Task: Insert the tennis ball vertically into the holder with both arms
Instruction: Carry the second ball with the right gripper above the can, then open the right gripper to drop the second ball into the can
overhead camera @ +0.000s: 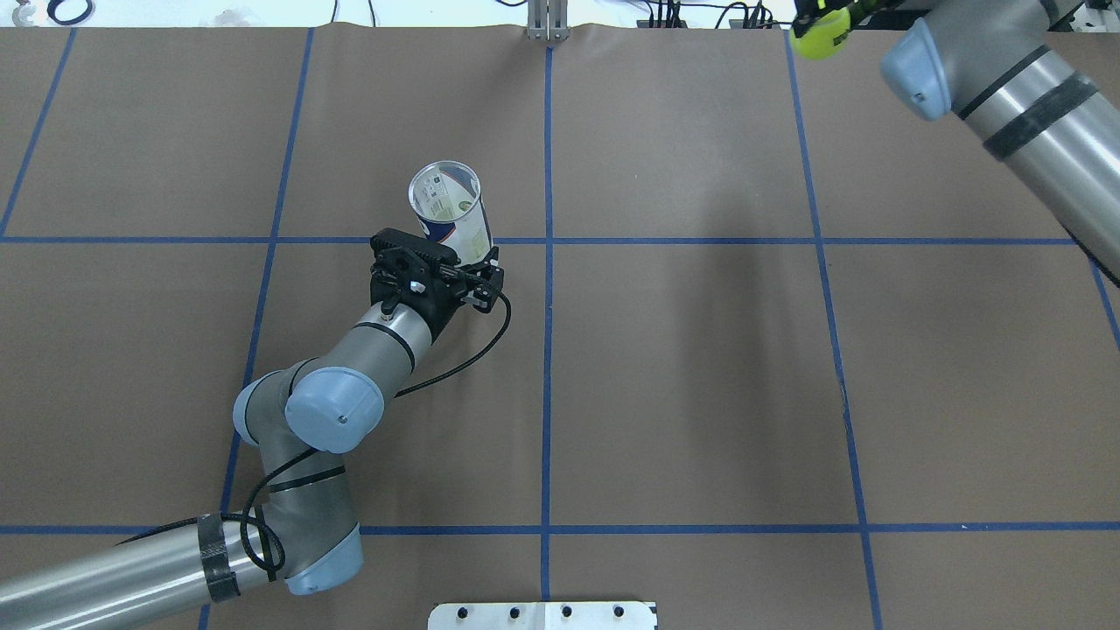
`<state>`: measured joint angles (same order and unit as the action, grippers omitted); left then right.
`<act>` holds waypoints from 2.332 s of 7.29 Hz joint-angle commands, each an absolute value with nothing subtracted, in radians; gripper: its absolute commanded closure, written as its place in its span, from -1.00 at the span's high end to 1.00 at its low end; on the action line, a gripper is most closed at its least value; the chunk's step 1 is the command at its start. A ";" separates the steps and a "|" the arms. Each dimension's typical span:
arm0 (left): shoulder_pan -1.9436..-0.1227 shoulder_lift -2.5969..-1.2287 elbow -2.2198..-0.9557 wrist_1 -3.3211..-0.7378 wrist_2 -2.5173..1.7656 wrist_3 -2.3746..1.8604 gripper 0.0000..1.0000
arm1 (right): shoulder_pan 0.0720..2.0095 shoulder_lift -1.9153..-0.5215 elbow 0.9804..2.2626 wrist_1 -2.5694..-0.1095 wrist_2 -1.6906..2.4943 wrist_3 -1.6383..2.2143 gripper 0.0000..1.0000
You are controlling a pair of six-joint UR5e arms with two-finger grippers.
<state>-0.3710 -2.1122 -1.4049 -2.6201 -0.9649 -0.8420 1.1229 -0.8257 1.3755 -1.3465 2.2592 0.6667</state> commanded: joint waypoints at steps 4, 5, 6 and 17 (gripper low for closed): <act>-0.365 -2.114 -1.401 -2.620 -0.963 -0.841 0.53 | 0.820 -0.534 1.505 -1.443 2.231 1.318 -1.00; -0.365 -2.114 -1.401 -2.620 -0.962 -0.841 0.53 | 0.771 -0.532 1.503 -1.448 2.177 1.318 -1.00; -0.364 -2.114 -1.401 -2.620 -0.962 -0.841 0.53 | 0.741 -0.532 1.494 -1.450 2.145 1.318 -1.00; -0.365 -2.112 -1.402 -2.620 -0.960 -0.839 0.96 | 0.680 -0.497 1.453 -1.448 2.039 1.358 0.98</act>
<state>-0.3644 -2.1123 -1.4021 -2.6201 -0.9614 -0.8402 0.6789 -0.4973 1.4489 -1.4481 2.0386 1.3567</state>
